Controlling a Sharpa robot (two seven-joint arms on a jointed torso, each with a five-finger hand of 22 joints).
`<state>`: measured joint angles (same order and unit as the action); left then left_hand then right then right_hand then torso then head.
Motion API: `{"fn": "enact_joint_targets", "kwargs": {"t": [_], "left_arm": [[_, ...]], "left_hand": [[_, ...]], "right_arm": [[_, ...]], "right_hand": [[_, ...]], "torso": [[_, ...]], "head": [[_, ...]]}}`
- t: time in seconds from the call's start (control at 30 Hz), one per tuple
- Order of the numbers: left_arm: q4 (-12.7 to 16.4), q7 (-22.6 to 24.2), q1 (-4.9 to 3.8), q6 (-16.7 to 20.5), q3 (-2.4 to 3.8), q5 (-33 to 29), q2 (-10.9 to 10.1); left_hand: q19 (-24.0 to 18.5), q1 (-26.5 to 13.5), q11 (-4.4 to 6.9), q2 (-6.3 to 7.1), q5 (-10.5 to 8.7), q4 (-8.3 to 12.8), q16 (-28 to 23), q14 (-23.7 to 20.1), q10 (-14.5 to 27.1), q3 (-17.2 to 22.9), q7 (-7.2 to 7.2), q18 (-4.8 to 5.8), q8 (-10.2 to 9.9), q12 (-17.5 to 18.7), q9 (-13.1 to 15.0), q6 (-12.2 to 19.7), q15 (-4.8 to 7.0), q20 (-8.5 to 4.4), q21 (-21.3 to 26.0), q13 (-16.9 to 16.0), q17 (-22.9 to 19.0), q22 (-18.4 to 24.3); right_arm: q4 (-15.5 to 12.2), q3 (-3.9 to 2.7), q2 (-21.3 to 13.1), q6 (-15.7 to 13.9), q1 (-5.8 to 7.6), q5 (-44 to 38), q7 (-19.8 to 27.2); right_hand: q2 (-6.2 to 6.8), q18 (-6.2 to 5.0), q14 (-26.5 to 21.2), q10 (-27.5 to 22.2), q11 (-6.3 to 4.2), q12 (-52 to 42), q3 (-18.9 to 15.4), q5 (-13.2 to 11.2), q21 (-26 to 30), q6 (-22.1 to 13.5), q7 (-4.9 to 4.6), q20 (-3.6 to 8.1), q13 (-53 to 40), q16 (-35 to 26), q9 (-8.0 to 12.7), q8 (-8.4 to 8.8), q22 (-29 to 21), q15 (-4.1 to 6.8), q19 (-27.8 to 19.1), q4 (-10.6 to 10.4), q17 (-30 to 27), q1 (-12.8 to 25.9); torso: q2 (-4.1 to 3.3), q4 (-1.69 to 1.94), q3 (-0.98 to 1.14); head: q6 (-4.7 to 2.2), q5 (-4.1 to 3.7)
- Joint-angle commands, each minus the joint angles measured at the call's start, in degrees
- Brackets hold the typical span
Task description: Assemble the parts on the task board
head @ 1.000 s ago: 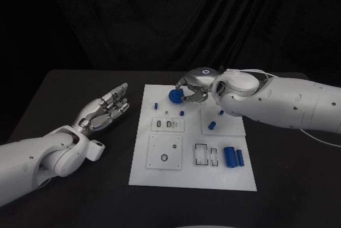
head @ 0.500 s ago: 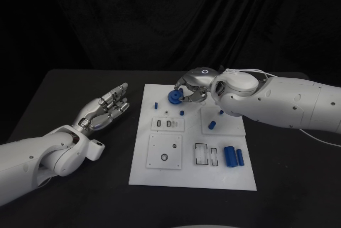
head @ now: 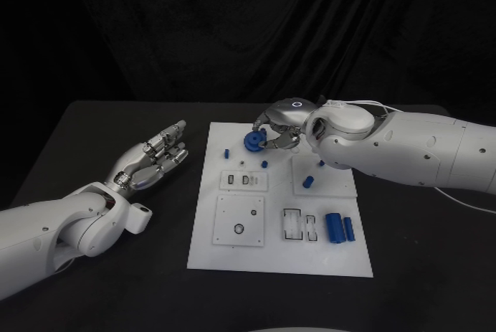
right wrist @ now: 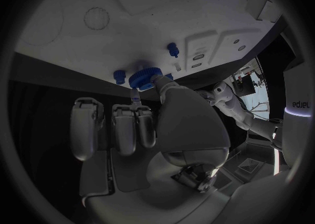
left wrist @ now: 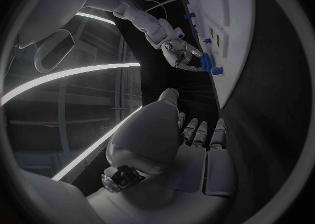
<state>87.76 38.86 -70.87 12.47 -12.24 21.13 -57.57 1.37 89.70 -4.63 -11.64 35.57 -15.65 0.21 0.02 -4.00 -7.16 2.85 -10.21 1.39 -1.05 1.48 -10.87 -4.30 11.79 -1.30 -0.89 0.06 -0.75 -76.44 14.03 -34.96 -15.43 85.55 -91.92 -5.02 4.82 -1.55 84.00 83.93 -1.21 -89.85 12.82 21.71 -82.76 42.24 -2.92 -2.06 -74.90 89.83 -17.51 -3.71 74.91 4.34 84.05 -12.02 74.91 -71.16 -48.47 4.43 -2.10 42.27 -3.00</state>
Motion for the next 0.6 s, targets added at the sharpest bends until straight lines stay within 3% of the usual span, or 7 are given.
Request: {"fn": "enact_joint_targets", "kwargs": {"t": [0.03, 0.6], "left_arm": [[0.0, 5.4, -0.05, -0.7, 0.03, 0.2, 0.1], [0.0, 5.3, -0.05, -0.8, 0.03, 0.2, 0.1]], "left_hand": [[0.1, -0.5, -0.52, -0.14, -0.22, -0.1, -0.2, 0.0, 0.0, 0.3, -0.39, -0.14, 0.2, 0.2, 0.1, 0.0, -0.55, 0.4, -0.1, 0.0, -0.1, 0.0], [0.1, -0.5, -0.52, -0.14, -0.22, -0.1, -0.2, 0.0, 0.0, 0.3, -0.39, -0.14, 0.2, 0.2, 0.1, 0.0, -0.55, 0.4, -0.1, 0.0, -0.1, 0.0]], "right_arm": [[0.0, -0.02, 0.1, 0.5, -0.17, -0.3, -1.2], [0.4, -0.02, 0.0, 1.3, -0.18, -0.3, -2.8]], "right_hand": [[-0.19, -0.59, 6.0, 6.1, -0.38, -0.2, 0.0, 0.0, 0.3, -0.1, 0.07, -0.16, -15.1, 0.2, 0.1, -0.25, 12.1, 0.02, 0.5, -0.3, 15.1, 0.6], [0.03, -0.68, 6.0, 6.1, -0.13, -0.2, 0.2, 0.0, 0.8, 1.5, -0.27, -0.29, -15.1, 0.2, 0.4, -0.84, 12.0, -0.17, 0.3, 0.4, 15.1, 0.0]], "torso": [[0.02, -0.02, 0.01], [0.03, -0.02, 0.03]], "head": [[0.01, 0.0], [0.11, -0.02]]}}
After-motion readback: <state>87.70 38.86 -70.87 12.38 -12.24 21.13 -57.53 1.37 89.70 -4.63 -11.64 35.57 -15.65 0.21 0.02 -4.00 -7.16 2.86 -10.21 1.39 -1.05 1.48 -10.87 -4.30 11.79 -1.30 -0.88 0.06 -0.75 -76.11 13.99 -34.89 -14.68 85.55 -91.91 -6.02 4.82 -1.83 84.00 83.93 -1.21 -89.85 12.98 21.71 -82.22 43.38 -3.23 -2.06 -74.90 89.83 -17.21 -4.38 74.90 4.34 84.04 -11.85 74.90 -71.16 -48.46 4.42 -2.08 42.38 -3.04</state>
